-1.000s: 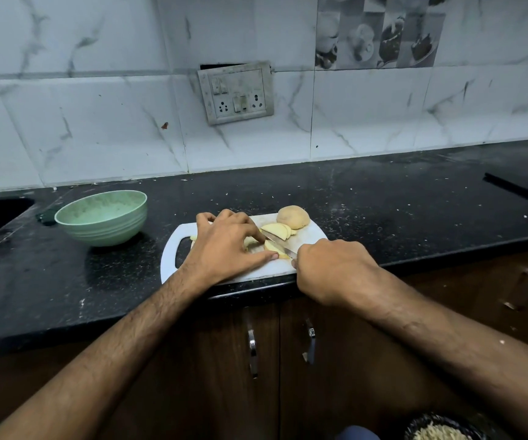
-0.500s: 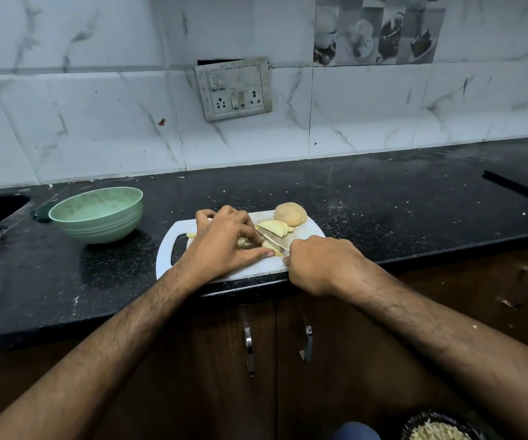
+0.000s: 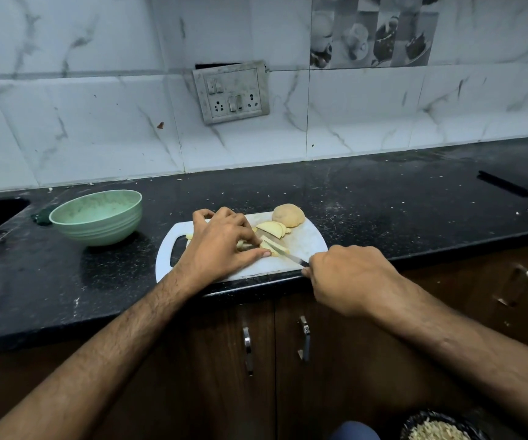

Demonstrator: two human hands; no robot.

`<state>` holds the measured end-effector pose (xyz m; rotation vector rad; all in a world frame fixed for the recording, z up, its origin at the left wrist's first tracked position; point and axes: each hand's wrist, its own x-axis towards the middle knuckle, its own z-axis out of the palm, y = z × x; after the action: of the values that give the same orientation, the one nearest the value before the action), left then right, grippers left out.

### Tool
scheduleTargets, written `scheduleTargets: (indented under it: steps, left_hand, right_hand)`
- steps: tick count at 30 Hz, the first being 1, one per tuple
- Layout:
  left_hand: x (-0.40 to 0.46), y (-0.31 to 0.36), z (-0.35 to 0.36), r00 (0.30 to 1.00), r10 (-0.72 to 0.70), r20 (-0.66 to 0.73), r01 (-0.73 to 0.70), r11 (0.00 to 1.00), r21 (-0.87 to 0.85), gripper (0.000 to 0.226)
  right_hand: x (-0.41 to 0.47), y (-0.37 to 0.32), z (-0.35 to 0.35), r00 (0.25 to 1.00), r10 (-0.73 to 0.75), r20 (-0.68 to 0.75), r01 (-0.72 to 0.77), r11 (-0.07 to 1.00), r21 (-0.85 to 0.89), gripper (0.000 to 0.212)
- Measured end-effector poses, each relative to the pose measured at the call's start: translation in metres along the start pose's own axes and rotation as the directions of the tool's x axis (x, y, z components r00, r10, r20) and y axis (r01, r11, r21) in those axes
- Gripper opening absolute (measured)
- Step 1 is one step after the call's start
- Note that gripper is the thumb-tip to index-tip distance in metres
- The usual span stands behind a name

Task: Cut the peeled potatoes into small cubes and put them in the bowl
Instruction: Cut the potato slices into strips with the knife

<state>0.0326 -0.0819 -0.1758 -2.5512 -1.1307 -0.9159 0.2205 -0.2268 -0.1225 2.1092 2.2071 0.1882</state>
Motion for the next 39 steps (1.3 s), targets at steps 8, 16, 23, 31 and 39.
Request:
scheduleTargets:
  steps: [8, 16, 23, 31, 39]
  left_hand:
    - [-0.004, -0.001, -0.001, 0.998, 0.031, -0.063, -0.03, 1.0, 0.006, 0.025]
    - [-0.005, 0.002, -0.003, 0.995, 0.076, -0.065, -0.075, 0.997, 0.018, 0.018]
    - [-0.004, 0.001, -0.001, 0.994, 0.097, -0.057, -0.094, 0.995, 0.04, 0.02]
    - [-0.001, -0.003, 0.003, 0.994, 0.099, 0.042, -0.099, 0.995, 0.018, 0.023]
    - [0.004, -0.002, 0.001, 0.987, 0.062, 0.15, -0.069, 0.997, 0.042, 0.018]
  right_hand:
    - [0.015, 0.009, -0.008, 0.999, 0.039, 0.028, -0.042, 0.991, 0.124, 0.035]
    - [0.019, -0.008, -0.01, 0.998, 0.033, 0.062, -0.04, 0.993, 0.108, 0.035]
    - [0.017, -0.017, -0.01, 0.995, 0.065, 0.08, -0.074, 0.99, 0.117, 0.025]
    - [0.013, 0.012, -0.007, 0.988, 0.099, 0.118, -0.113, 0.986, 0.12, 0.039]
    - [0.014, 0.016, 0.001, 0.995, 0.072, 0.075, -0.077, 0.994, 0.076, 0.04]
